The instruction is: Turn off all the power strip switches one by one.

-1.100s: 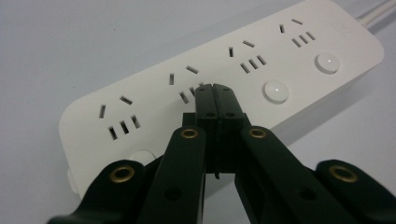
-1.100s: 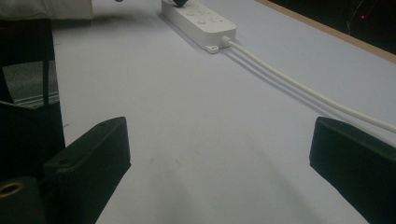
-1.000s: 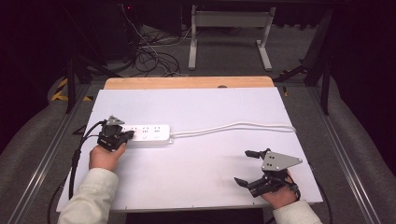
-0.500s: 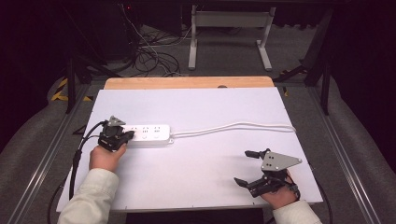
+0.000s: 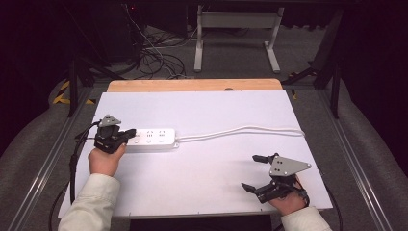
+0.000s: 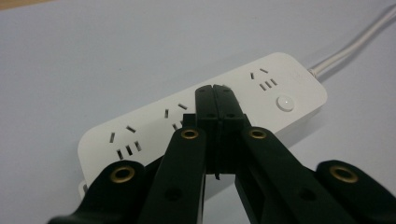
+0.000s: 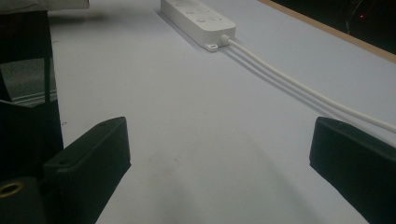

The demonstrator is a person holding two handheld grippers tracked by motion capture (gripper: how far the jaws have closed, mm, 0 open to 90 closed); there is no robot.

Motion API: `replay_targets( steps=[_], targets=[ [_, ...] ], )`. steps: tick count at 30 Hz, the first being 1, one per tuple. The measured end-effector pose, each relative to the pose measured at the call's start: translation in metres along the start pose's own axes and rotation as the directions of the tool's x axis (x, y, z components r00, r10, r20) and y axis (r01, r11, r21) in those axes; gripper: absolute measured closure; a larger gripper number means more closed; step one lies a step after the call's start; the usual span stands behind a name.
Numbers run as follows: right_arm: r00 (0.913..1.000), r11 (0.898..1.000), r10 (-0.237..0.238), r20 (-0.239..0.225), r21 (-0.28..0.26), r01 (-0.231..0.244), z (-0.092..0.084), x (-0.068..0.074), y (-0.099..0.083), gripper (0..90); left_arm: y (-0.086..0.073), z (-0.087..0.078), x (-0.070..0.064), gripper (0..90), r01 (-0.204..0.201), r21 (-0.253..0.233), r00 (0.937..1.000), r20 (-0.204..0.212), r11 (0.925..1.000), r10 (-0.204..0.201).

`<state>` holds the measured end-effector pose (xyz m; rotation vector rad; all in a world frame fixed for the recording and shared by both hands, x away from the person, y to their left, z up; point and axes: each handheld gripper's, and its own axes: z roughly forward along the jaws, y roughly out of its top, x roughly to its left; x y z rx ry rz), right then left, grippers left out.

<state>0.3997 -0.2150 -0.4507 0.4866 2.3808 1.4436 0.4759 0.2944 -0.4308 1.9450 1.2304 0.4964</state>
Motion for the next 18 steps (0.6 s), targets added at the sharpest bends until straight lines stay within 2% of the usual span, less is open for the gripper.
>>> replay_targets(
  steps=[7, 12, 17, 18],
  targets=[
    [1.0000, 1.000, 0.000, -0.002, 0.004, 0.000, 0.001, -0.001, 0.000, 5.5, 0.005, -0.001, -0.004, 90.0, -0.015, -0.009, 0.9999, 0.004, 0.9998, 0.015],
    [1.0000, 1.000, 0.002, -0.002, 0.005, -0.002, 0.001, 0.000, 0.000, 5.5, 0.009, 0.008, -0.012, 90.0, -0.033, -0.001, 0.9990, 0.029, 0.9994, 0.033],
    [1.0000, 1.000, 0.001, -0.006, 0.010, 0.000, 0.002, 0.000, 0.000, 5.5, 0.009, 0.020, -0.017, 90.0, -0.023, 0.010, 0.9983, 0.054, 0.9997, 0.022],
    [1.0000, 1.000, 0.001, -0.005, 0.009, -0.001, 0.003, 0.000, 0.000, 5.5, 0.009, 0.022, -0.016, 90.0, -0.031, 0.015, 0.9984, 0.048, 0.9994, 0.030]
  ],
)
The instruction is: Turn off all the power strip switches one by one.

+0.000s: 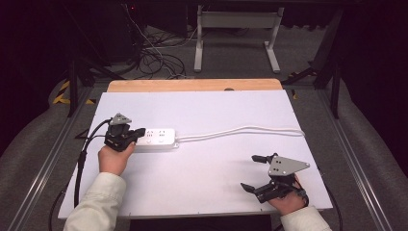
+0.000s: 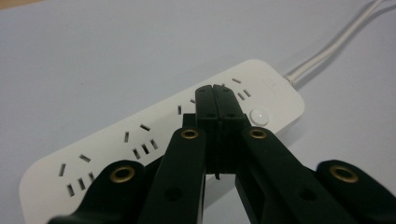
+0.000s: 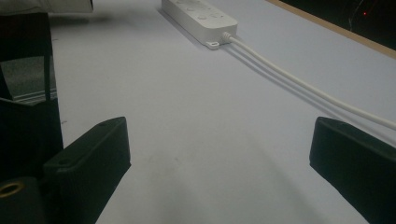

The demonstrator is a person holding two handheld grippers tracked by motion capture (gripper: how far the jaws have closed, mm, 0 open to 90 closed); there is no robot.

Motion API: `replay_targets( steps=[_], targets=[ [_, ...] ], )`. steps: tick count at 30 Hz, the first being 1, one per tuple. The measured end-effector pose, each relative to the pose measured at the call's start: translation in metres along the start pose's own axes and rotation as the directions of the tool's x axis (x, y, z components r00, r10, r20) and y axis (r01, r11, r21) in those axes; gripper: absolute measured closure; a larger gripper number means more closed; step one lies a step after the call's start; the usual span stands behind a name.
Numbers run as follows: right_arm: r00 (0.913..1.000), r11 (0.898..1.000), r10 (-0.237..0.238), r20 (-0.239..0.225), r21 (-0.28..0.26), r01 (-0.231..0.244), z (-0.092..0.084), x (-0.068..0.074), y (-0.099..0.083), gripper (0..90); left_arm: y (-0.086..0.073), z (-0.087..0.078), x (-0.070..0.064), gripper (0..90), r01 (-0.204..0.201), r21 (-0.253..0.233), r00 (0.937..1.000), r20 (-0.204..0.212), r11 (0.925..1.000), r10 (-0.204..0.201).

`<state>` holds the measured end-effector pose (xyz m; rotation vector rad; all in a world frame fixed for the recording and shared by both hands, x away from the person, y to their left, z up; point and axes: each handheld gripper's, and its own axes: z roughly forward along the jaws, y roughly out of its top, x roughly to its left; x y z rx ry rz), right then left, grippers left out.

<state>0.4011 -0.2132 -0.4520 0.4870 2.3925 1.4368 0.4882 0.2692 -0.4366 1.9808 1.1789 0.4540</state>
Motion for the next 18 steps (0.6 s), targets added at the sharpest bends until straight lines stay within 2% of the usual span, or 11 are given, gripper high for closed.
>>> replay_targets(
  steps=[12, 18],
  targets=[
    [1.0000, 1.000, -0.002, -0.004, -0.004, 0.002, -0.001, 0.001, 0.000, 5.5, -0.006, 0.016, -0.006, 90.0, -0.017, 0.037, 0.9995, 0.026, 0.9992, 0.016],
    [1.0000, 1.000, -0.004, -0.003, -0.005, 0.004, -0.001, 0.001, 0.000, 5.4, -0.010, 0.020, -0.005, 90.0, -0.025, 0.050, 0.9996, 0.017, 0.9984, 0.024]
  ],
)
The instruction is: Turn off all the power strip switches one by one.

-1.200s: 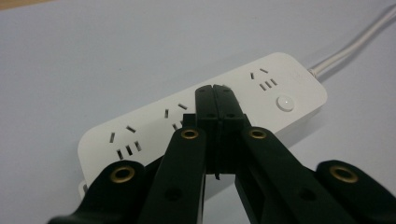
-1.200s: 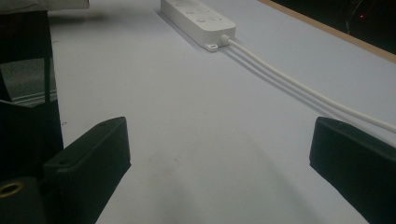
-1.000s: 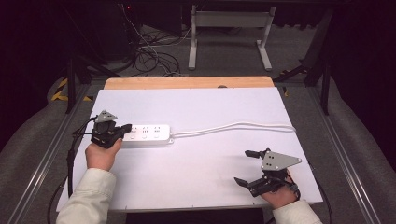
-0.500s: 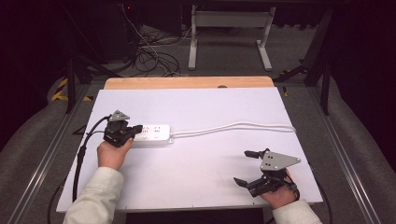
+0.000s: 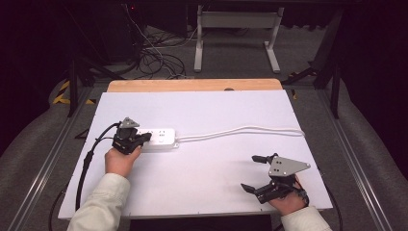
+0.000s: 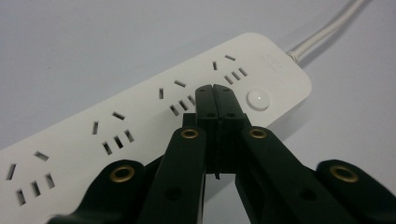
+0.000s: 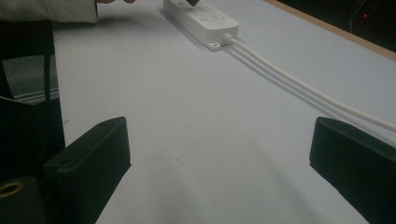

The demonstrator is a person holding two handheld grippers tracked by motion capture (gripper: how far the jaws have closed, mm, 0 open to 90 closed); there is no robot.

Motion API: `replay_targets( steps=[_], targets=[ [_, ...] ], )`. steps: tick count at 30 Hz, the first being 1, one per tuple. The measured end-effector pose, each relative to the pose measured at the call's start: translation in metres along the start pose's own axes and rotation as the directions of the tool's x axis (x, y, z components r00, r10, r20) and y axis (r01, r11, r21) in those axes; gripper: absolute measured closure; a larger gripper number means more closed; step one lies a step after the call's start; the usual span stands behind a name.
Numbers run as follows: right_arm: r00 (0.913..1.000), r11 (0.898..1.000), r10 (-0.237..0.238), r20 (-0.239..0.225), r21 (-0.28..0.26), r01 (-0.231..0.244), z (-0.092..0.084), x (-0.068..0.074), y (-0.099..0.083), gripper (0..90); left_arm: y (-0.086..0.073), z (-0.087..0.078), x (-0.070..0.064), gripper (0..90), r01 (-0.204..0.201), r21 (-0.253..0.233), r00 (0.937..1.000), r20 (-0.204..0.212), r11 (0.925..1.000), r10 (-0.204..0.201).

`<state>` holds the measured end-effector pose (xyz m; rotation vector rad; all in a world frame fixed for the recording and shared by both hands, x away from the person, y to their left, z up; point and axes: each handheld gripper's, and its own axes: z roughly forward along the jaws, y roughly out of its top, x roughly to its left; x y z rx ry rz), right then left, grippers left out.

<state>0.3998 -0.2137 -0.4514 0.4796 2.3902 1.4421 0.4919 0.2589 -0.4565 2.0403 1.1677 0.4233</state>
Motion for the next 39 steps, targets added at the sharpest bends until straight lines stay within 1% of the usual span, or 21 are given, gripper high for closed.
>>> replay_targets(
  steps=[2, 3, 5, 9, 12, 17, 21, 25, 27, 29, 30, 31, 34, 36, 38, 39],
  targets=[
    [1.0000, 1.000, 0.000, -0.001, -0.002, 0.000, 0.000, 0.000, 0.000, 5.5, -0.002, 0.000, 0.001, 90.0, -0.001, 0.005, 1.0000, -0.009, 1.0000, 0.001],
    [1.0000, 1.000, -0.001, -0.001, -0.002, 0.001, 0.000, 0.000, 0.000, 5.5, -0.002, 0.000, 0.001, 90.0, 0.006, 0.007, 0.9999, -0.011, 1.0000, -0.006],
    [1.0000, 1.000, -0.004, -0.002, -0.001, 0.004, -0.001, 0.000, 0.000, 5.5, -0.003, 0.000, 0.002, 90.0, 0.015, 0.004, 0.9999, -0.006, 0.9999, -0.015],
    [1.0000, 1.000, -0.003, -0.001, -0.003, 0.003, -0.002, 0.000, 0.000, 5.5, -0.003, 0.002, 0.002, 90.0, 0.008, 0.003, 0.9999, -0.007, 1.0000, -0.008],
    [1.0000, 1.000, -0.005, 0.001, -0.004, 0.005, -0.002, -0.001, -0.001, 5.4, -0.004, 0.002, 0.002, 90.0, 0.012, 0.001, 0.9999, -0.009, 0.9999, -0.012],
    [1.0000, 1.000, -0.006, -0.001, 0.000, 0.006, -0.001, 0.000, 0.000, 5.4, -0.004, 0.003, 0.002, 90.0, 0.005, 0.003, 0.9999, -0.015, 1.0000, -0.005],
    [1.0000, 1.000, -0.004, 0.000, 0.000, 0.004, -0.001, -0.001, 0.000, 5.5, -0.004, 0.004, 0.002, 90.0, 0.010, 0.007, 0.9999, -0.014, 0.9999, -0.009],
    [1.0000, 1.000, -0.007, -0.001, 0.003, 0.007, -0.001, 0.000, 0.000, 5.4, -0.005, 0.005, 0.000, 90.0, -0.001, 0.007, 0.9996, -0.030, 1.0000, 0.001],
    [1.0000, 1.000, -0.007, 0.000, 0.002, 0.007, -0.001, 0.000, 0.000, 5.4, -0.005, 0.005, -0.002, 90.0, -0.004, 0.008, 0.9987, -0.051, 1.0000, 0.004],
    [1.0000, 1.000, -0.008, 0.002, 0.001, 0.008, -0.001, 0.000, 0.000, 5.4, -0.005, 0.005, -0.002, 90.0, 0.003, 0.004, 0.9990, -0.045, 1.0000, -0.002],
    [1.0000, 1.000, -0.006, 0.001, 0.000, 0.006, -0.001, 0.000, 0.000, 5.4, -0.005, 0.005, -0.003, 90.0, -0.011, 0.007, 0.9985, -0.053, 0.9999, 0.012],
    [1.0000, 1.000, -0.006, 0.001, 0.000, 0.006, -0.001, 0.000, 0.000, 5.4, -0.005, 0.005, -0.003, 90.0, -0.016, 0.004, 0.9984, -0.055, 0.9999, 0.016],
    [1.0000, 1.000, -0.007, 0.001, 0.000, 0.007, -0.001, 0.000, 0.000, 5.4, -0.006, 0.005, -0.004, 90.0, -0.020, -0.001, 0.9980, -0.060, 0.9998, 0.020],
    [1.0000, 1.000, -0.007, 0.000, -0.001, 0.007, -0.001, 0.000, 0.000, 5.4, -0.007, 0.006, -0.004, 90.0, -0.016, -0.005, 0.9988, -0.047, 0.9999, 0.016],
    [1.0000, 1.000, -0.007, 0.000, 0.000, 0.007, 0.000, 0.001, 0.000, 5.4, -0.007, 0.007, -0.006, 90.0, -0.024, -0.011, 0.9987, -0.045, 0.9996, 0.024],
    [1.0000, 1.000, -0.007, -0.001, 0.000, 0.007, 0.000, 0.001, 0.000, 5.4, -0.007, 0.007, -0.008, 90.0, -0.026, -0.009, 0.9982, -0.054, 0.9996, 0.025]
  ],
)
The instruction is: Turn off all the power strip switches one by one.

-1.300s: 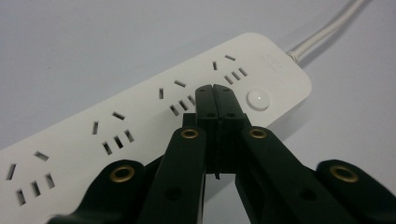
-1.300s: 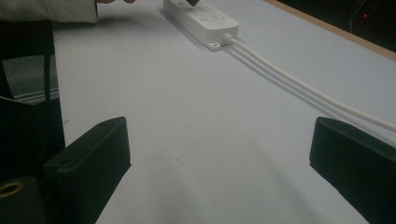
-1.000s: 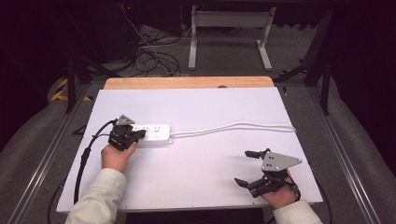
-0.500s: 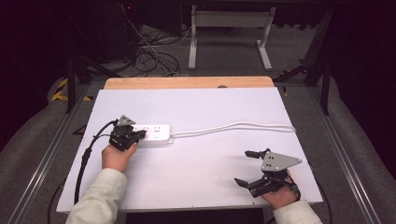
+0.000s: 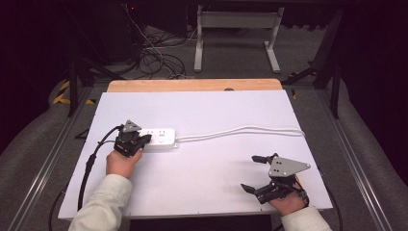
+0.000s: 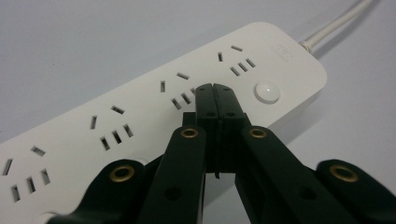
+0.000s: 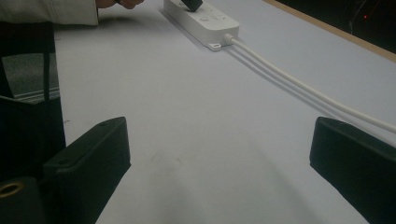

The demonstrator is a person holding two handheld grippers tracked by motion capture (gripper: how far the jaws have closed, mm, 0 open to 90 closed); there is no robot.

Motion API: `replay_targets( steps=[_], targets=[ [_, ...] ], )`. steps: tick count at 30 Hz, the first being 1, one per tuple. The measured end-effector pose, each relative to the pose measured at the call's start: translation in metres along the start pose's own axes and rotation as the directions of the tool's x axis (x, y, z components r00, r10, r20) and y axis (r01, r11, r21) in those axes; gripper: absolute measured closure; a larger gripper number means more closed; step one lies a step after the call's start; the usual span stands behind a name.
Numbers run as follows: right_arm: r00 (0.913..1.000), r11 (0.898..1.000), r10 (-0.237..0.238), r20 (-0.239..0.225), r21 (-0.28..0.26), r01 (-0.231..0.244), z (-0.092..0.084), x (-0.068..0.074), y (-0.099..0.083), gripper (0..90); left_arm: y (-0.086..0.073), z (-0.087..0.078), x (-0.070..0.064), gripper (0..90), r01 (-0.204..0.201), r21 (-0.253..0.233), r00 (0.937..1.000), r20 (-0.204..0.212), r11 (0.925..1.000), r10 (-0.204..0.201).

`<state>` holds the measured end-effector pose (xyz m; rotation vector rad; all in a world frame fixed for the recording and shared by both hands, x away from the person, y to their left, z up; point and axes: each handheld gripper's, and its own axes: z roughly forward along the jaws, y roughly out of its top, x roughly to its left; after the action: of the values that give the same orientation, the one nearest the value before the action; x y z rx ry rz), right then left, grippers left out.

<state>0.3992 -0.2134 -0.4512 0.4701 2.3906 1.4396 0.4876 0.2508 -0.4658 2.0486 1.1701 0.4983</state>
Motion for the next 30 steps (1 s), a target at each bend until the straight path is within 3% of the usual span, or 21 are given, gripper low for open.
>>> replay_targets(
  steps=[1, 5, 8, 11, 16, 19, 20, 21, 22, 24, 26, 27, 30],
  targets=[
    [1.0000, 1.000, 0.001, 0.001, 0.001, -0.001, 0.000, 0.000, 0.000, 5.4, 0.000, 0.000, 0.000, 90.0, -0.016, -0.002, 0.9998, -0.014, 0.9999, 0.016],
    [1.0000, 1.000, 0.001, 0.003, -0.003, -0.001, -0.001, 0.000, 0.000, 5.4, 0.000, 0.000, 0.001, 90.0, 0.002, -0.004, 1.0000, 0.003, 1.0000, -0.002],
    [1.0000, 1.000, 0.002, 0.001, -0.003, -0.002, -0.001, 0.000, 0.000, 5.4, -0.001, 0.000, -0.001, 90.0, -0.013, -0.006, 0.9998, -0.014, 0.9999, 0.013],
    [1.0000, 1.000, 0.004, 0.002, -0.004, -0.004, -0.001, 0.001, 0.000, 5.4, -0.001, 0.000, 0.000, 90.0, 0.002, -0.006, 1.0000, -0.005, 1.0000, -0.002],
    [1.0000, 1.000, 0.004, 0.002, -0.003, -0.004, -0.001, 0.001, 0.000, 5.4, -0.004, 0.001, -0.001, 90.0, -0.023, -0.021, 0.9996, -0.019, 0.9995, 0.023],
    [1.0000, 1.000, 0.003, 0.002, -0.004, -0.003, -0.001, 0.001, 0.000, 5.4, -0.004, 0.001, 0.000, 90.0, -0.003, -0.020, 1.0000, -0.007, 0.9998, 0.003],
    [1.0000, 1.000, 0.000, 0.003, -0.003, 0.000, -0.001, 0.002, 0.000, 5.4, -0.002, 0.000, -0.001, 90.0, 0.000, -0.006, 0.9999, -0.014, 1.0000, 0.000],
    [1.0000, 1.000, 0.000, 0.004, -0.004, 0.000, -0.002, 0.002, 0.000, 5.4, -0.001, -0.002, -0.004, 90.0, -0.031, -0.017, 0.9989, -0.037, 0.9994, 0.030],
    [1.0000, 1.000, -0.003, 0.004, -0.005, 0.003, -0.002, 0.002, 0.000, 5.4, 0.002, -0.004, -0.005, 90.0, -0.039, 0.005, 0.9980, -0.051, 0.9992, 0.039],
    [1.0000, 1.000, -0.003, 0.004, -0.008, 0.003, -0.002, 0.001, 0.000, 5.4, 0.007, -0.010, -0.002, 90.0, -0.018, -0.034, 0.9993, -0.033, 0.9992, 0.017],
    [1.0000, 1.000, 0.001, 0.004, -0.006, -0.001, -0.002, 0.001, 0.000, 5.4, 0.014, -0.020, 0.003, 90.0, 0.027, -0.095, 0.9996, 0.007, 0.9951, -0.026],
    [1.0000, 1.000, 0.001, 0.003, -0.004, -0.001, -0.001, 0.000, 0.000, 5.4, 0.016, -0.023, 0.003, 90.0, 0.039, -0.102, 0.9991, 0.018, 0.9940, -0.038],
    [1.0000, 1.000, 0.001, 0.002, 0.002, -0.001, 0.000, 0.000, 0.000, 5.3, 0.019, -0.027, 0.002, 90.0, 0.027, -0.098, 0.9995, 0.019, 0.9948, -0.026]
  ],
)
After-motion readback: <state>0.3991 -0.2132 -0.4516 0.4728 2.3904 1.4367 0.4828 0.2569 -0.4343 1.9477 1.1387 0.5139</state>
